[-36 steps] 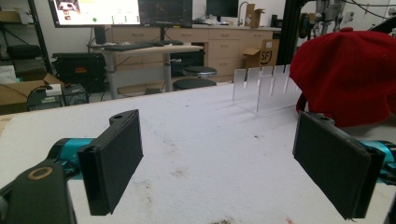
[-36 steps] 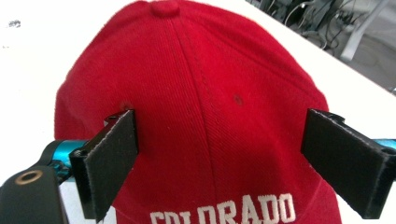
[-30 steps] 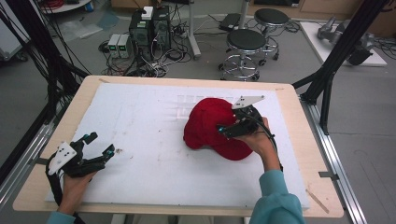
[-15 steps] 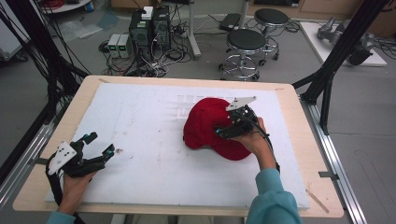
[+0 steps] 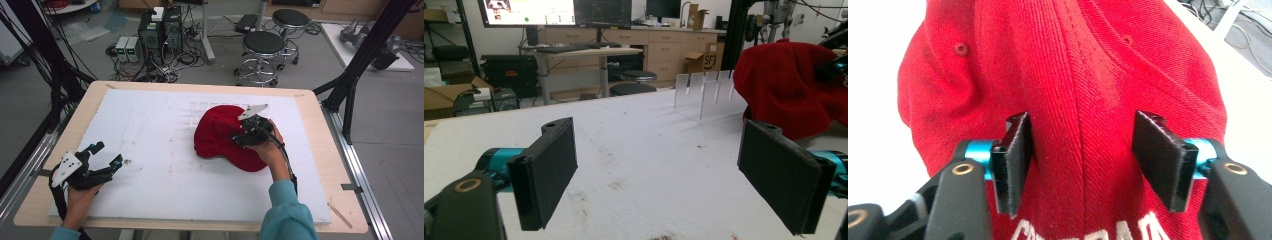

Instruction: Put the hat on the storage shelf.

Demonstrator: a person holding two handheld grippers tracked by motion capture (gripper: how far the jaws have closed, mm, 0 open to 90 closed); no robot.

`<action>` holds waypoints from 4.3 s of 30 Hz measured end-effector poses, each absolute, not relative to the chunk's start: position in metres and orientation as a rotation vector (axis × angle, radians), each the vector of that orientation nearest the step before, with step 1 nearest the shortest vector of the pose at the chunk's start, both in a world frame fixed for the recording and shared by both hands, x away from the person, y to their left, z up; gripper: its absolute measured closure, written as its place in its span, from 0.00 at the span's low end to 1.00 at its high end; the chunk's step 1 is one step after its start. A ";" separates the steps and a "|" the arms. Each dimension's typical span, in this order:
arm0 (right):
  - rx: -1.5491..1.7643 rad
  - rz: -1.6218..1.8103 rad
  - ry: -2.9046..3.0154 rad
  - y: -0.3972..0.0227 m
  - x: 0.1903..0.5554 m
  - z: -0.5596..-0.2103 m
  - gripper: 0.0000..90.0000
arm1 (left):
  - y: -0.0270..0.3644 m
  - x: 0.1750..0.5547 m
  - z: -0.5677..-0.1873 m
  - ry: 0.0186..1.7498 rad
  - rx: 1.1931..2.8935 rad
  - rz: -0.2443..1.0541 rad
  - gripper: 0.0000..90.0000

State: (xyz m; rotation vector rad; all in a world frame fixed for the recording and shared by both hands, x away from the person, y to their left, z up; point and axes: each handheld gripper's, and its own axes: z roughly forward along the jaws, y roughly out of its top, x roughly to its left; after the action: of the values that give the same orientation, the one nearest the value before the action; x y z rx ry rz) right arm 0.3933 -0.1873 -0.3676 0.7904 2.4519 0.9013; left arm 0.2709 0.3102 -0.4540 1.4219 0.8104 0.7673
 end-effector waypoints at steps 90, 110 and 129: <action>0.619 1.611 2.091 -0.131 0.336 -0.301 0.93 | 0.268 0.281 -0.378 0.675 1.616 0.315 0.20; 0.577 1.735 2.099 -0.120 0.331 -0.300 0.93 | 0.183 0.293 -0.365 0.533 1.687 0.142 0.26; 0.614 1.819 2.040 -0.116 0.330 -0.304 0.93 | 0.152 0.295 -0.368 0.504 1.650 0.099 0.37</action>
State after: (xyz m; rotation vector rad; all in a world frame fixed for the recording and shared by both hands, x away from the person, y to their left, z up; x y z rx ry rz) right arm 0.3298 -0.1158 -0.3042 0.6143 2.0396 1.8191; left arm 0.2954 0.1522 -0.3676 1.6502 0.5039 0.0988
